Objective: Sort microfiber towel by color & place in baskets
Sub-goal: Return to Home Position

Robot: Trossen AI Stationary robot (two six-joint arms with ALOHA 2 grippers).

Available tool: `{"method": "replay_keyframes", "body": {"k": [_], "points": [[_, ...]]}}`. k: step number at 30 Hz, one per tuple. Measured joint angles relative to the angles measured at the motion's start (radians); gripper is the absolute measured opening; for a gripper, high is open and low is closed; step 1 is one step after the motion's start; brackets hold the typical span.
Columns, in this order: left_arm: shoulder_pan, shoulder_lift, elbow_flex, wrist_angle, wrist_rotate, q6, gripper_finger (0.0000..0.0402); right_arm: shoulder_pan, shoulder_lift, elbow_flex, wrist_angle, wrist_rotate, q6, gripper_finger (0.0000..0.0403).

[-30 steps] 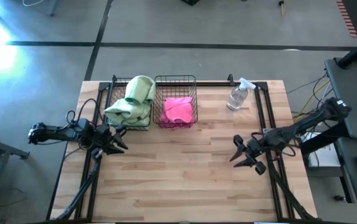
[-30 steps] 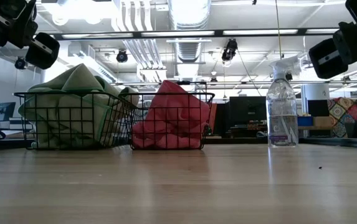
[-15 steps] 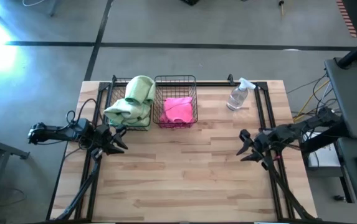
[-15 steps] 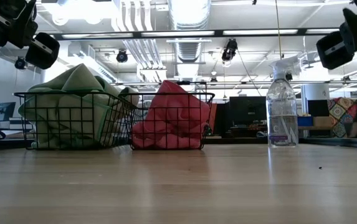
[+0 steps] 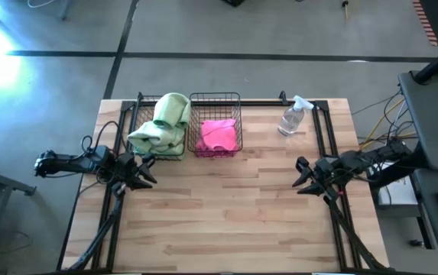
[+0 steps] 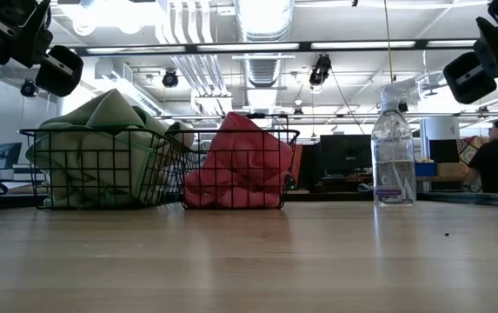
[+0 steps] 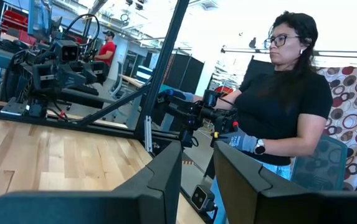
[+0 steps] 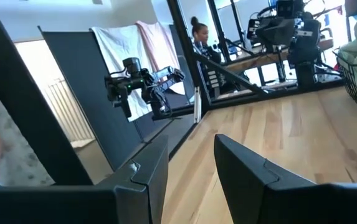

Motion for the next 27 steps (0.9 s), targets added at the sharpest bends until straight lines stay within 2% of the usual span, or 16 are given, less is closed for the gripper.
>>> {"method": "replay_keyframes", "body": {"k": [27], "points": [[0.0,0.0,0.0,0.0,0.0,0.0,0.008,0.0,0.021,0.0,-0.001,0.008,-0.008,0.0123]]}}
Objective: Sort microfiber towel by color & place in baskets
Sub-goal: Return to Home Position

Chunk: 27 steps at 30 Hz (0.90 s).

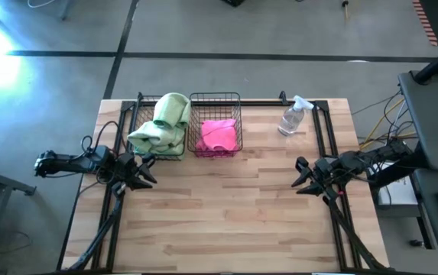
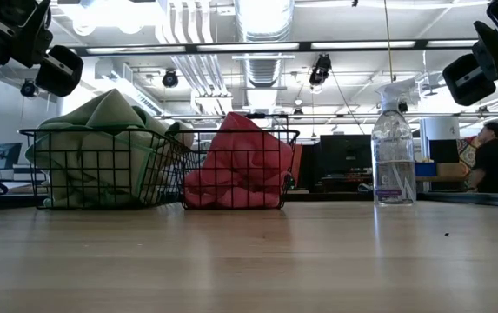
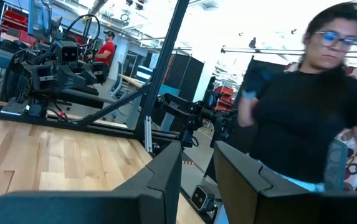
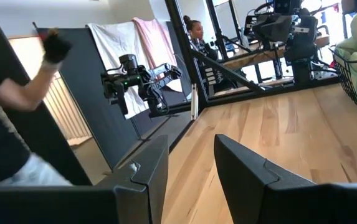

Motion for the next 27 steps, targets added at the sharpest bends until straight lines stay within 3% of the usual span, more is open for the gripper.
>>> {"method": "replay_keyframes", "body": {"k": [19,27], "points": [[0.0,-0.001,0.0,-0.002,0.0,0.005,0.008,0.0,0.001,0.0,0.0,0.0,0.0,0.0123],[-0.002,-0.011,0.0,-0.174,-0.001,0.007,0.008,0.0,0.0,0.0,0.0,0.0,0.0,0.0123]]}}
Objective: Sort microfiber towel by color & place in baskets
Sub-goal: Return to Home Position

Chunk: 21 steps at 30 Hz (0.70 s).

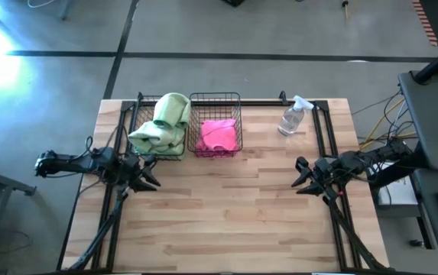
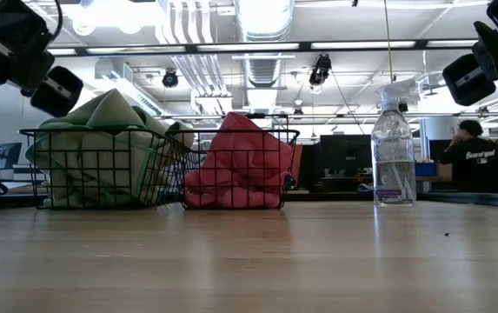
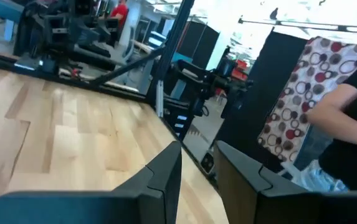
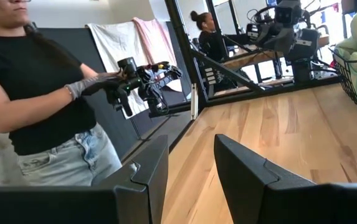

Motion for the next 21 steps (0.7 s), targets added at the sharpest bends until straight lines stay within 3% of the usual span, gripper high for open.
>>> {"method": "replay_keyframes", "body": {"k": [21], "points": [[0.0,0.0,-0.001,0.0,-0.003,-0.006,0.008,0.0,0.006,0.0,0.0,0.0,0.0,0.0123]]}}
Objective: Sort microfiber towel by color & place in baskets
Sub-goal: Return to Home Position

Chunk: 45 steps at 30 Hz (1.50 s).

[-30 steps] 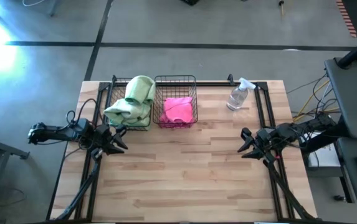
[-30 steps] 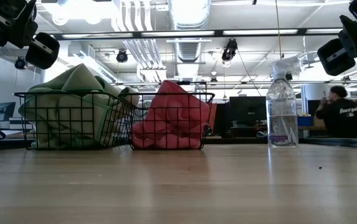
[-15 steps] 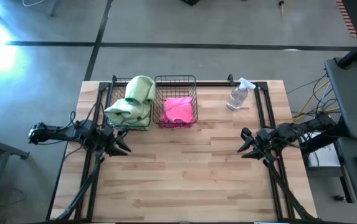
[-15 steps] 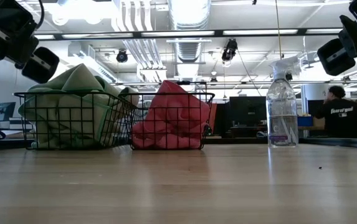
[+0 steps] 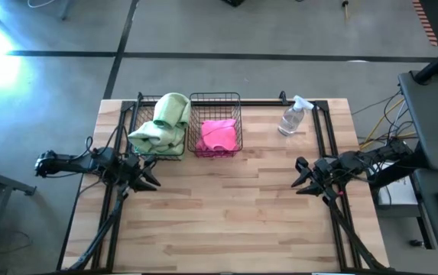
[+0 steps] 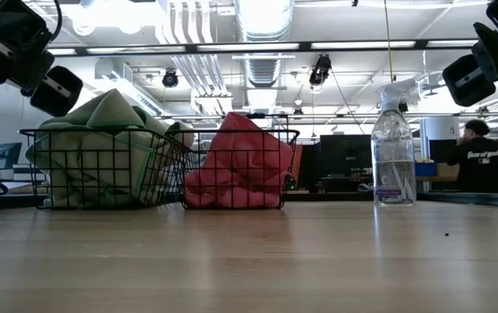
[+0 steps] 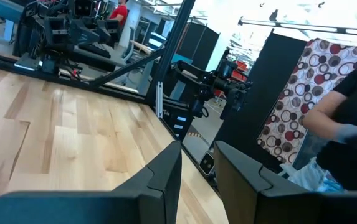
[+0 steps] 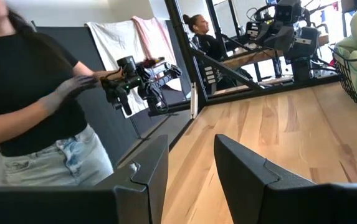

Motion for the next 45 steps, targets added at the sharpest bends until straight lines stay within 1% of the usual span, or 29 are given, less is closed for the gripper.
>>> {"method": "replay_keyframes", "body": {"k": [45], "points": [[0.0,0.0,-0.003,0.018,0.001,0.0,0.008,0.0,0.0,0.0,0.0,0.0,0.0,0.0123]]}}
